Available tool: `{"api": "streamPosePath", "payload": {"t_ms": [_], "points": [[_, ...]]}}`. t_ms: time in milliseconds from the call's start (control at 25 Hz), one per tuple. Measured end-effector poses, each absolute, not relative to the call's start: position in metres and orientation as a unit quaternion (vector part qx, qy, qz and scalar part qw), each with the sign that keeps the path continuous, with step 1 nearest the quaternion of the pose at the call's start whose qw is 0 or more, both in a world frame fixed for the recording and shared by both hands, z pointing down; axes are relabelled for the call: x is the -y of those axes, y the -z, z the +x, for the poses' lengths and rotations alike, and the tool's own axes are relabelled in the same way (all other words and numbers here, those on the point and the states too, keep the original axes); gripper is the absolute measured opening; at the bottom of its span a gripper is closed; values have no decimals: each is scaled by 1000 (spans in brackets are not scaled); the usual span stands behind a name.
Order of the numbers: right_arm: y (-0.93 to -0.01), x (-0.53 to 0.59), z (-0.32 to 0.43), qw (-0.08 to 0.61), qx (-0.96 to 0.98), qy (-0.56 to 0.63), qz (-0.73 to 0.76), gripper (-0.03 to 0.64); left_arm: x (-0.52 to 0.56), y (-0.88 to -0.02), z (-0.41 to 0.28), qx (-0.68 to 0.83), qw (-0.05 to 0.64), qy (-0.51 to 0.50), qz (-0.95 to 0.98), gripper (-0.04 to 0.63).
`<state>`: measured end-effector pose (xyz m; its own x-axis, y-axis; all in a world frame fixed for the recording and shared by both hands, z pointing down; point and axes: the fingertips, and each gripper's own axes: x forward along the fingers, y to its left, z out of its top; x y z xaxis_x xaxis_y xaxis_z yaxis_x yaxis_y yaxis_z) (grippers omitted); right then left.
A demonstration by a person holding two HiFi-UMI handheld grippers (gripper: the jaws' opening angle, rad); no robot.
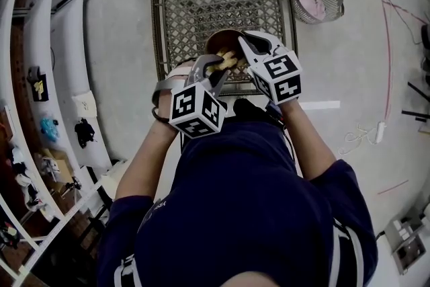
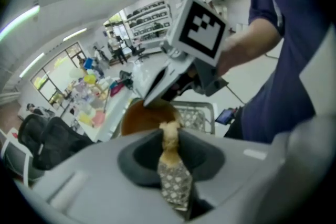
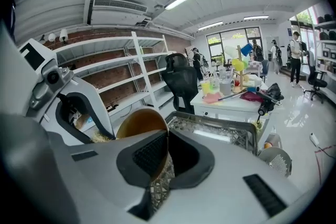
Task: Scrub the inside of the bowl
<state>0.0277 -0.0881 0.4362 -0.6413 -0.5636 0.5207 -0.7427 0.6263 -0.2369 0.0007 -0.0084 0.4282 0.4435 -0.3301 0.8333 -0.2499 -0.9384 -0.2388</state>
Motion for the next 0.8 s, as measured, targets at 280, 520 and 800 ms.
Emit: {"api": "streamPosePath", "payload": {"t_ms": [280, 520, 800], "points": [[-438, 84, 22, 202, 883, -226, 359, 15, 46, -401, -8, -238, 55, 454, -857, 75], [-441, 87, 27, 210, 878, -223, 367, 15, 42, -407, -26, -238, 66, 481, -841, 77], [-446, 94, 29, 210, 872, -233, 375, 15, 15, -428, -13, -181, 23, 468, -865, 75]]}}
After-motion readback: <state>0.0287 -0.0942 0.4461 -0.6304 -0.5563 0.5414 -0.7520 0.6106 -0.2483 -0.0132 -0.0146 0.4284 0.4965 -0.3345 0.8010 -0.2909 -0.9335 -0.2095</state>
